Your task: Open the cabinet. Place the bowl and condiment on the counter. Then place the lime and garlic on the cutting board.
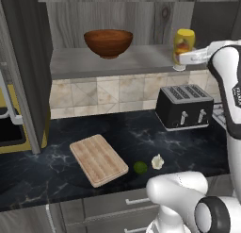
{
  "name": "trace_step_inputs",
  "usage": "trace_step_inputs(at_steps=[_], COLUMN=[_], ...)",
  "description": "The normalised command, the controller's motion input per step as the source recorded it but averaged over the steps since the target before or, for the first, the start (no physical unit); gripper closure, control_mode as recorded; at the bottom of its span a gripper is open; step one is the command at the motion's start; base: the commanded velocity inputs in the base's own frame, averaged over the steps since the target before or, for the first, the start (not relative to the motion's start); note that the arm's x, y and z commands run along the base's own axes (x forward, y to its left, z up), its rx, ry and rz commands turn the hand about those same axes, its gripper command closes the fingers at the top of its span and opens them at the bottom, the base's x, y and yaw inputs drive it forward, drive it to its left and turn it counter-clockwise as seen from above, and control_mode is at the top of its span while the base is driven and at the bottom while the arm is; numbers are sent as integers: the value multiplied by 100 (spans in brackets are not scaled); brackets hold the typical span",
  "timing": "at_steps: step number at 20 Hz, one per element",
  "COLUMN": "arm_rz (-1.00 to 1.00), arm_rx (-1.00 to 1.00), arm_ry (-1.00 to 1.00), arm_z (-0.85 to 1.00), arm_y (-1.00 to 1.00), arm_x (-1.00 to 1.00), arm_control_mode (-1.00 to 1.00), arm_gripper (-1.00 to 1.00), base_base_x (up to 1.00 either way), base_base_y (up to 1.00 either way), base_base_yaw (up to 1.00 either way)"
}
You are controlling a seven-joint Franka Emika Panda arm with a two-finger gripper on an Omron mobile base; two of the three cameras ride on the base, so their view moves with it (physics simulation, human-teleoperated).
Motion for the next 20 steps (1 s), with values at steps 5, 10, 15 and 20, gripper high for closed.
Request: trace_step_inputs(at_steps=[5,10,15,20], arm_rz=[-23,-19,-14,-5], arm_rx=[0,0,0,0], arm_ry=[4,9,5,0], arm_z=[37,10,-5,-21], arm_y=[-2,-3,0,-2], arm_x=[-100,-100,-94,-66], arm_control_mode=[-100,-100,-100,-100], arm_gripper=[100,100,100,100], base_base_x=[0,0,0,0], base_base_y=[0,0,0,0], base_base_yaw=[0,0,0,0])
